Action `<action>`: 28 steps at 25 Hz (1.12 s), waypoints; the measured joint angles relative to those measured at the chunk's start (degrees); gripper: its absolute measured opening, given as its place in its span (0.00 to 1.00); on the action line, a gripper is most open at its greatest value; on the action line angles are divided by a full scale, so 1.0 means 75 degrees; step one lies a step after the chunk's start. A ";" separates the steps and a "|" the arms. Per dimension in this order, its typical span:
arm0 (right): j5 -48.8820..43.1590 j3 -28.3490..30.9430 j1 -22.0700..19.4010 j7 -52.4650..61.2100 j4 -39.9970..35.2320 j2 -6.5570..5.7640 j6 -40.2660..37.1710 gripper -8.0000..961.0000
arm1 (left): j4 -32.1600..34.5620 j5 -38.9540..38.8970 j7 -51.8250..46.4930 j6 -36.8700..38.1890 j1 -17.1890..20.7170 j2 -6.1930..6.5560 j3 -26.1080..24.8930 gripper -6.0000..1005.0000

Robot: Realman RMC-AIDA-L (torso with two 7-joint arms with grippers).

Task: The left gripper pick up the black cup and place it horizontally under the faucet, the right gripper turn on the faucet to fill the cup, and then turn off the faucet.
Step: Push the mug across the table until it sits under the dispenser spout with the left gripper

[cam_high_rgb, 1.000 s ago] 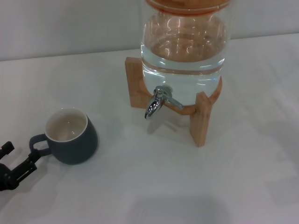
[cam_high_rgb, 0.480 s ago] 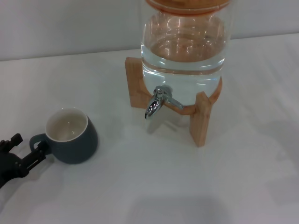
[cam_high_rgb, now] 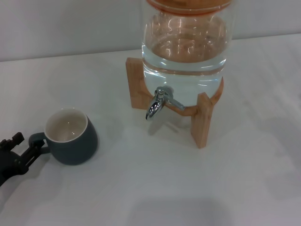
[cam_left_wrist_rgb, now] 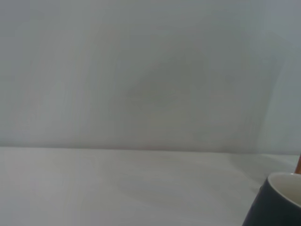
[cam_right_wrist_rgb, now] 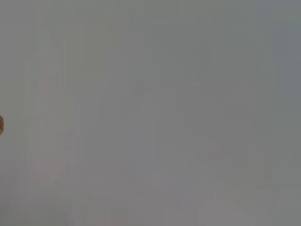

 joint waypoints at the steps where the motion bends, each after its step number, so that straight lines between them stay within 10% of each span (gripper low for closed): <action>1: 0.0000 0.0000 0.0023 -0.0004 0.0000 -0.0001 -0.0017 0.85 | 0.0006 -0.0004 -0.0015 -0.0034 -0.0003 0.0000 -0.0003 0.76; 7: 0.0000 0.0013 0.0132 -0.0019 -0.0001 -0.0001 -0.0119 0.85 | 0.0246 -0.0014 0.0263 -0.0296 -0.0011 0.0002 -0.0034 0.45; 17: 0.0000 0.0016 0.0182 -0.0004 -0.0007 -0.0001 -0.0254 0.85 | 0.0316 -0.0201 0.0343 -0.0359 -0.0086 0.0019 -0.0035 0.21; 28: -0.0001 0.0006 0.0267 0.0001 -0.0014 -0.0001 -0.0286 0.84 | 0.0303 -0.0141 0.0587 -0.0116 -0.0398 0.0048 0.0019 0.17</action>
